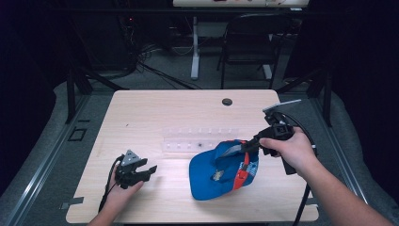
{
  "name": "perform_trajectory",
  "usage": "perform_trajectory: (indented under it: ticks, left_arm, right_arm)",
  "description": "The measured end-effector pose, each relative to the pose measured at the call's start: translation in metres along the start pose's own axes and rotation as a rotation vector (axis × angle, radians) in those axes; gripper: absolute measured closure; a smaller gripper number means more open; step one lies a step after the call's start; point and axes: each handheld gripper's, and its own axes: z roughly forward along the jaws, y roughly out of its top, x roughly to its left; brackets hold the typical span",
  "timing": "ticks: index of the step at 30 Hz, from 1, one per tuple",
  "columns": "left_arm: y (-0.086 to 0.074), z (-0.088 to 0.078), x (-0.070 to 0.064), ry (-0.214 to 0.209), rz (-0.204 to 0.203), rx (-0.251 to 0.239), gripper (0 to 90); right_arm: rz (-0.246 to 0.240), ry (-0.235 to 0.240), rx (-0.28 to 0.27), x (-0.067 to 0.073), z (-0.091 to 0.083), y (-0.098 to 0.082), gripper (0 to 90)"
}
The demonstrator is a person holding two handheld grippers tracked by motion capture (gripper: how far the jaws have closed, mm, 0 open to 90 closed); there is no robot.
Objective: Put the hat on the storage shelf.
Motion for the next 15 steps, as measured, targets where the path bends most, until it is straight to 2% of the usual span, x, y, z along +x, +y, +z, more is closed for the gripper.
perform_trajectory:
  ticks: [2, 4, 6, 8, 11, 12, 15]
  left_arm:
    - [0.0, 0.0001, -0.0001, 0.0, 0.001, 0.0, 47.0]
    - [-0.0001, 0.0005, -0.0005, 0.002, 0.001, -0.003, 47.0]
    - [-0.0001, 0.0005, -0.0004, 0.001, 0.002, -0.002, 47.0]
    - [-0.0001, 0.0005, -0.0005, 0.001, 0.002, -0.002, 47.0]
    - [-0.0002, 0.0006, -0.0006, 0.001, 0.003, -0.002, 47.0]
    - [-0.0002, 0.0007, -0.0011, 0.0, -0.003, -0.003, 47.0]
    - [-0.0002, 0.0006, -0.0008, -0.001, -0.001, -0.003, 47.0]
  right_arm:
    - [0.004, 0.005, -0.001, 0.0005, -0.0002, 0.0002, 78.2]
    - [0.012, 0.04, -0.006, 0.0016, -0.0023, 0.0012, 78.2]
    - [0.022, 0.045, -0.013, 0.0039, -0.0034, 0.0015, 78.3]
    - [0.008, 0.062, -0.014, 0.0038, -0.0038, 0.0021, 78.3]
    - [0.009, 0.082, -0.015, 0.0039, -0.0036, 0.0022, 78.3]
    - [0.022, 0.11, -0.016, 0.0042, -0.003, 0.0023, 78.3]
    - [0.021, 0.124, -0.013, 0.0029, -0.0017, 0.0027, 78.3]
